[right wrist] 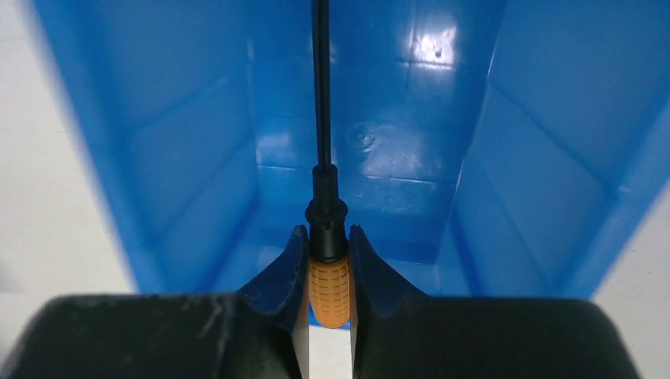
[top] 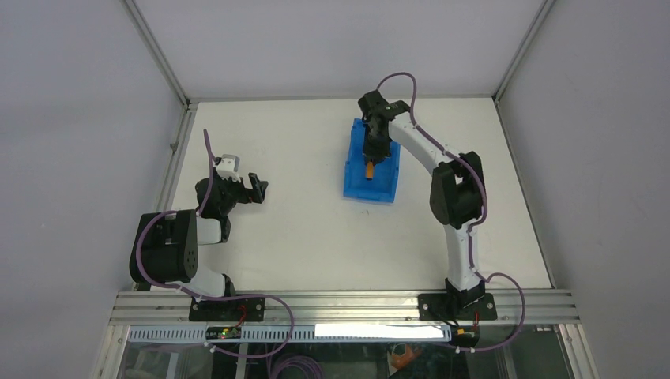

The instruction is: Put the screwdriver in the bin

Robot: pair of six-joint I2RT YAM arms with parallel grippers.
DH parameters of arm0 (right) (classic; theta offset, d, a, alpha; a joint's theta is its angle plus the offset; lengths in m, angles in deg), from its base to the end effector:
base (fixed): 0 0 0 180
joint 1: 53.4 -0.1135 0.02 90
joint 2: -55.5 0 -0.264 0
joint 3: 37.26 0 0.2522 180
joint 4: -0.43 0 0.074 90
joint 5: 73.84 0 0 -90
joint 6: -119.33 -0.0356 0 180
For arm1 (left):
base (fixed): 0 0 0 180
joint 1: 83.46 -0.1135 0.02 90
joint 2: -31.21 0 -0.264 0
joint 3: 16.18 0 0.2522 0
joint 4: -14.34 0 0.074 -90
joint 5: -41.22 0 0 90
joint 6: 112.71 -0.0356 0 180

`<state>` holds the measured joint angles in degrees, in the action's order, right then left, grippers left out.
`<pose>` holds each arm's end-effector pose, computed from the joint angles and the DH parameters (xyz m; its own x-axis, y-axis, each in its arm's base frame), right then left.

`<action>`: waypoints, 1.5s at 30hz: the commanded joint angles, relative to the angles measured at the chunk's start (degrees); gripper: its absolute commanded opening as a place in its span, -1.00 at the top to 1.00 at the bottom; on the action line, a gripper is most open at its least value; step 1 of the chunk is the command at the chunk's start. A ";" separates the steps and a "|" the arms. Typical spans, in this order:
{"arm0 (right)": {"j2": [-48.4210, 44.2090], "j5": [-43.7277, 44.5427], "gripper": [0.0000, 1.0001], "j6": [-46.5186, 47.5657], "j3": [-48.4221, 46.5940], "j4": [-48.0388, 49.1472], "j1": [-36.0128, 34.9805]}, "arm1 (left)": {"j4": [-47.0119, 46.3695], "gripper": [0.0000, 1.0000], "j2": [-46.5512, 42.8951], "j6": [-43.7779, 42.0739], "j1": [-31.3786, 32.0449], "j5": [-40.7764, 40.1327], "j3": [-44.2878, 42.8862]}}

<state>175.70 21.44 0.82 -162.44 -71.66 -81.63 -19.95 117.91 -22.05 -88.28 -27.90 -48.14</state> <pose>0.3950 0.2084 0.2627 -0.9230 0.0439 -0.3823 0.0012 0.9938 0.1112 0.2511 0.0084 0.1337 -0.3511 -0.0404 -0.9355 0.2502 0.9587 -0.1353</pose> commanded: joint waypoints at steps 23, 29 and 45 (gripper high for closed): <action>-4.96 9.29 0.16 -0.50 4.13 7.01 -1.11 | -4.11 -0.98 0.03 -0.05 0.60 -0.49 -1.18; -15.37 8.63 -0.22 2.20 5.88 8.80 -1.40 | -4.07 -0.98 -0.06 -0.05 0.60 -0.48 -1.18; -49.64 4.76 -0.99 14.93 43.80 29.28 -1.22 | -4.14 -0.98 -0.07 -0.01 0.59 -0.48 -1.13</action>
<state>134.00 25.02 11.90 -128.34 -50.65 -82.86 -19.95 117.91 -22.07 -88.28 -27.90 -48.14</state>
